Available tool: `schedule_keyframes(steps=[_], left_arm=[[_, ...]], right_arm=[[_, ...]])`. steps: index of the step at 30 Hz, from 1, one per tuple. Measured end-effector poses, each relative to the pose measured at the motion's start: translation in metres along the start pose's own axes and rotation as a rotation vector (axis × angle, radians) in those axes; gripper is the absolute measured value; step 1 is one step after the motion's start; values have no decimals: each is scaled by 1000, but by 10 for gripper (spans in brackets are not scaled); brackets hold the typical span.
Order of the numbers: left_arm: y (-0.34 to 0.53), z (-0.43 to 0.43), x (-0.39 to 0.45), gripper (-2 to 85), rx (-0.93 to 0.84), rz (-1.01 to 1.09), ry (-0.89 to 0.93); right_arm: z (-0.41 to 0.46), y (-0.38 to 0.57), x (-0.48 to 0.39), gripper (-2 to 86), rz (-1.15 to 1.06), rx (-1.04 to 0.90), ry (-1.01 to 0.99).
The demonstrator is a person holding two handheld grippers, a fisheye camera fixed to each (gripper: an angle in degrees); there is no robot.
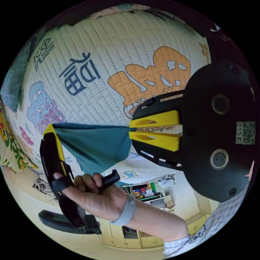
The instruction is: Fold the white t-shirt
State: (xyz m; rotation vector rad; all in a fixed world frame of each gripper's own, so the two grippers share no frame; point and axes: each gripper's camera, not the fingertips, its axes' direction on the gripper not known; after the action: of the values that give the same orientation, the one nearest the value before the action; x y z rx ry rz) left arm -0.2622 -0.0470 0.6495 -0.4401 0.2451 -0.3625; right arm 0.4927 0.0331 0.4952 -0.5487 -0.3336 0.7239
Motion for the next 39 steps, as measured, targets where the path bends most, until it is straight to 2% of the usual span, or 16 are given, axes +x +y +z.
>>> schedule_keyframes(steps=[2,6,8,9,13,18,21,23,25,27,29,30,32,35,39], left_arm=[[-8,-11,7,76,-38,85,-62],[-17,-21,6,64,-114,281,-44],[-38,-6,9,54,-376,478,-82],[-42,-7,8,52,-404,508,-82],[-72,-45,-13,38,-356,498,9],[-81,-109,-35,40,-163,450,144],[-45,-151,-77,43,-46,307,328],[14,-182,-121,42,41,136,438],[73,-205,-158,42,100,-20,455],[141,-233,-199,41,146,-211,418],[240,-280,-256,44,203,-484,293],[265,-293,-270,45,210,-547,252],[357,-346,-321,49,207,-774,57],[447,-407,-381,56,228,-944,-58],[501,-462,-440,65,277,-948,-100]], right_arm=[[6,-7,-1,20,50,8,-21],[16,-18,-4,27,114,6,-49],[24,-25,-10,30,141,1,-51],[25,-26,-12,31,145,3,-49],[42,-33,-25,26,157,-12,-46],[50,-36,-26,1,198,-16,-26],[54,-35,-31,-3,192,-33,-24],[57,-36,-48,-4,140,-40,-38],[63,-40,-69,-4,80,-43,-47],[74,-48,-99,-4,-1,-64,-60],[99,-63,-149,-2,-120,-103,-64],[107,-68,-163,-2,-151,-116,-69],[147,-88,-224,3,-264,-172,-95],[212,-112,-315,13,-424,-231,-99],[309,-137,-435,46,-597,-330,-83]])
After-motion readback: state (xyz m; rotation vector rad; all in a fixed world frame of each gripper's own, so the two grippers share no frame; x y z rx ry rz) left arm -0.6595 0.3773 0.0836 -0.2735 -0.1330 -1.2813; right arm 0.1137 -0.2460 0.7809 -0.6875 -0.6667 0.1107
